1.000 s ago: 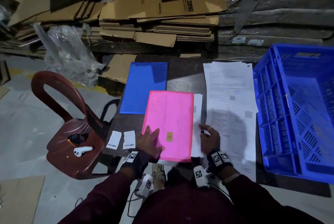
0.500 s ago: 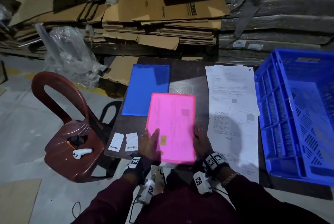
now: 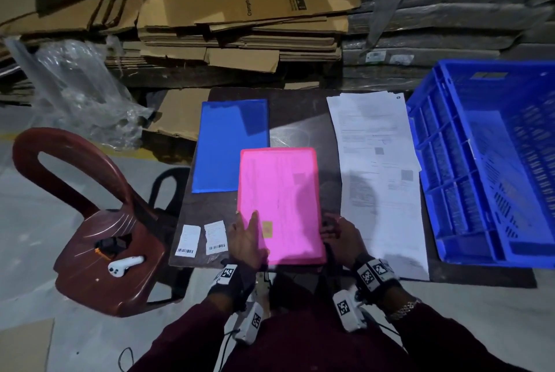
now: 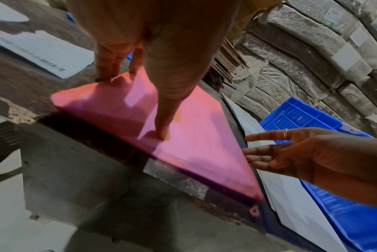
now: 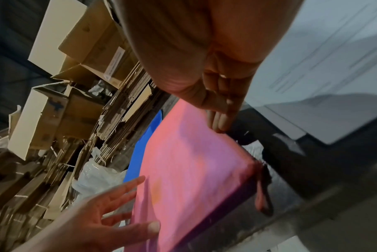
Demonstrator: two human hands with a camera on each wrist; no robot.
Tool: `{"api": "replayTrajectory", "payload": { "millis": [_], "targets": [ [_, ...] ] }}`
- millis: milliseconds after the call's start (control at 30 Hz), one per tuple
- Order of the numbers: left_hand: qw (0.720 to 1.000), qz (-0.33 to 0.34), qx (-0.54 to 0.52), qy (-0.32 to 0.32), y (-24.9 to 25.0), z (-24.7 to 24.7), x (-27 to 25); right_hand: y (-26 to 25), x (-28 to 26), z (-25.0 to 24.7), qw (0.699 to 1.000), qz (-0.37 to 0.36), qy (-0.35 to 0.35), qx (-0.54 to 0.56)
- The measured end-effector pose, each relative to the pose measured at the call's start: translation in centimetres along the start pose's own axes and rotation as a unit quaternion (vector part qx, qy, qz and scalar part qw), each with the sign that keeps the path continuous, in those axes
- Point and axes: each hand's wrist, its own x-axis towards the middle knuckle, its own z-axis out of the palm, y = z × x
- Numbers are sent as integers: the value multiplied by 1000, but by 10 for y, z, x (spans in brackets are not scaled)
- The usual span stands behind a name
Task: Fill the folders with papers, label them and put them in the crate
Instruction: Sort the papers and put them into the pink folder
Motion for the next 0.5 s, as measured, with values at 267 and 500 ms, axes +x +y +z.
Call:
{"api": "replayTrajectory", "payload": {
  "millis": [267,500],
  "targets": [
    [999,46,-11,16,-10,-4,0,-6,-2,4,999,11,47,18],
    [997,68,-43,-16,-14,0,1,-12,4,20,998,14,62,-2]
  ]
}}
